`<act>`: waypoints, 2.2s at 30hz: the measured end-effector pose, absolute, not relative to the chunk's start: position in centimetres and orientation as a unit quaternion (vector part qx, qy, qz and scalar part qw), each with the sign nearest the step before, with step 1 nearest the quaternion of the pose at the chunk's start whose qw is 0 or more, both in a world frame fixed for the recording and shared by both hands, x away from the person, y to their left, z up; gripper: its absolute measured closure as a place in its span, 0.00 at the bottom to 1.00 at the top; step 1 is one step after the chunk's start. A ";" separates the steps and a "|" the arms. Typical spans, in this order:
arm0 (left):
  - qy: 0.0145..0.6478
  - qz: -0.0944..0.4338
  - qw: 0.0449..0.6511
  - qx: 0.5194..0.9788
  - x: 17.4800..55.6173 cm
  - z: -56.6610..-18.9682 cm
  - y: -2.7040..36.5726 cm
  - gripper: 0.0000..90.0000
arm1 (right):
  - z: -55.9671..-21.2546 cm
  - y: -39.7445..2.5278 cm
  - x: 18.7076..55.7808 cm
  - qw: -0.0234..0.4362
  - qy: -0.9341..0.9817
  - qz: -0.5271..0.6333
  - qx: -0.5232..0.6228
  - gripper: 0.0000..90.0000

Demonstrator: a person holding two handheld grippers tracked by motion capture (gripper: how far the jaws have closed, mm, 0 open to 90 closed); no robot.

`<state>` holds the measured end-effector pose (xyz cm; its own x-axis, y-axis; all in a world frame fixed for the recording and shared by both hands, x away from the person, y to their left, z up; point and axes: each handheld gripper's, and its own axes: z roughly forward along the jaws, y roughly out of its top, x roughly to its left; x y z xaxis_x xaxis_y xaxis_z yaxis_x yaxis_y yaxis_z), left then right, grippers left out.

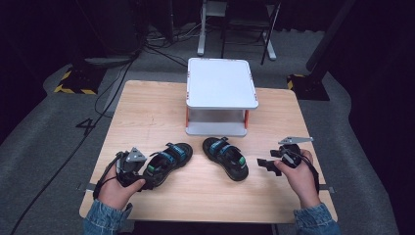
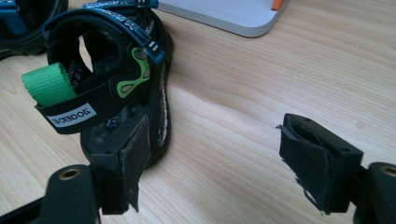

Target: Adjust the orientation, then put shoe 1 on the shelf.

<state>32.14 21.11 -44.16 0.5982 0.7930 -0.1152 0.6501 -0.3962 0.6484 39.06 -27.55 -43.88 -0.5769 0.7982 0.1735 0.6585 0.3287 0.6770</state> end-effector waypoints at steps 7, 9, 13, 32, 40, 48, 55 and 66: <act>0.451 0.066 0.361 0.813 32.6 -44.6 22.0 0.64 | -43.9 -27.8 39.0 0.095 0.809 0.364 0.453 0.28; 0.463 0.065 0.360 0.807 32.8 -44.7 22.1 0.75 | -44.0 -27.9 38.8 0.096 0.807 0.364 0.454 0.28; 0.480 0.046 0.360 0.798 33.1 -44.6 22.3 0.80 | -43.9 -28.3 38.4 0.099 0.804 0.364 0.459 0.28; 0.466 0.075 0.453 0.756 33.2 -39.5 22.2 0.84 | -43.9 -30.6 36.7 0.113 0.790 0.360 0.482 0.28; 0.453 0.094 0.487 0.741 34.8 -38.3 21.6 0.84 | -44.1 -32.0 35.0 0.123 0.781 0.354 0.500 0.28; 0.448 0.098 0.508 0.729 37.1 -37.4 20.3 0.86 | -44.3 -32.9 33.3 0.130 0.772 0.348 0.516 0.28; 0.449 0.119 0.519 0.718 39.9 -36.8 18.1 0.87 | -44.4 -33.5 32.5 0.133 0.767 0.345 0.524 0.28; 0.463 0.135 0.512 0.710 43.5 -38.3 14.2 0.88 | -44.9 -33.6 32.5 0.127 0.768 0.340 0.528 0.28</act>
<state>43.50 14.20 -38.30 0.5342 0.7968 -0.2825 0.5197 -0.0460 0.8531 32.53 -33.64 -44.91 -0.4100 0.8973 0.1637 0.7248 0.2115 0.6557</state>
